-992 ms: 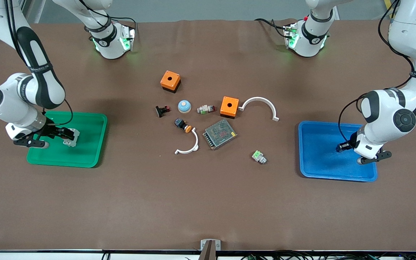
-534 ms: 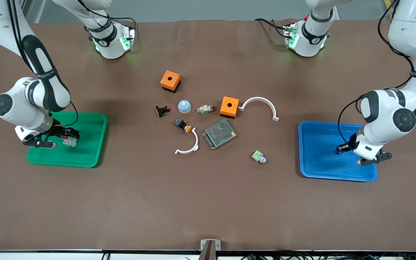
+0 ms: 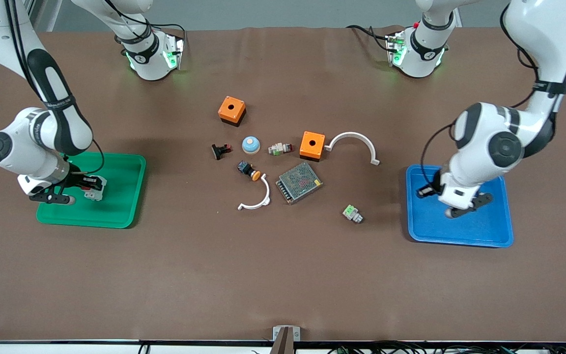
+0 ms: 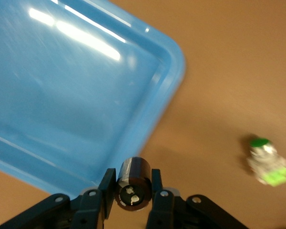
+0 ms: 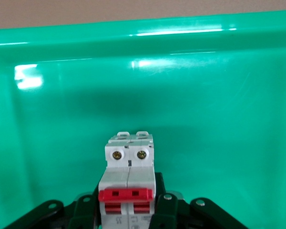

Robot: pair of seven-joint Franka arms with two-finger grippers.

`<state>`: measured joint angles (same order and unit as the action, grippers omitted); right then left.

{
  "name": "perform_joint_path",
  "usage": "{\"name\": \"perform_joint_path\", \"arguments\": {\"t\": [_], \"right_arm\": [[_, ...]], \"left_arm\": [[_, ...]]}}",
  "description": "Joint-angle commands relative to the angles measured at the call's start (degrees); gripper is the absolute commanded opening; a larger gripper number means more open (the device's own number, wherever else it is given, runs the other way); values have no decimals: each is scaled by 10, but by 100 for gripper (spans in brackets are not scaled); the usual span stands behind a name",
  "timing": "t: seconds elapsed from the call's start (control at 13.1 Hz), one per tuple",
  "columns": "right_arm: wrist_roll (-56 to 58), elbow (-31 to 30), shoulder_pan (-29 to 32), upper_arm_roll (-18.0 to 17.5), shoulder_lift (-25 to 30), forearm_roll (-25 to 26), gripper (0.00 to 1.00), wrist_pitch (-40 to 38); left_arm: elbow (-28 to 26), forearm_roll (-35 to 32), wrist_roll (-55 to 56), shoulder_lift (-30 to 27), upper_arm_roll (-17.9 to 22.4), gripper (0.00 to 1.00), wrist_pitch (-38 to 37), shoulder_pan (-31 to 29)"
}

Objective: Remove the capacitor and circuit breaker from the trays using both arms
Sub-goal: 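Carry the capacitor and the breaker out of the trays toward the table center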

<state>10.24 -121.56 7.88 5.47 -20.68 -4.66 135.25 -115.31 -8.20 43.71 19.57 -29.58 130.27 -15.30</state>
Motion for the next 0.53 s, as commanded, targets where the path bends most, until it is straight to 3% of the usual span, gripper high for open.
{"name": "perform_joint_path", "arguments": {"t": [0.0,0.15,0.46], "right_arm": [[-68,117,-40,-2,24,-3,2,-179],[-140,144,-92,-3,34,-3,2,-216],[-269,142,-220,-3,25,-9,2,-165]], "left_arm": [[3,-15,95,6,-33,0,-8,15],[11,-14,151,19,-33,0,-6,53],[13,-15,207,42,-32,0,1,88]]}}
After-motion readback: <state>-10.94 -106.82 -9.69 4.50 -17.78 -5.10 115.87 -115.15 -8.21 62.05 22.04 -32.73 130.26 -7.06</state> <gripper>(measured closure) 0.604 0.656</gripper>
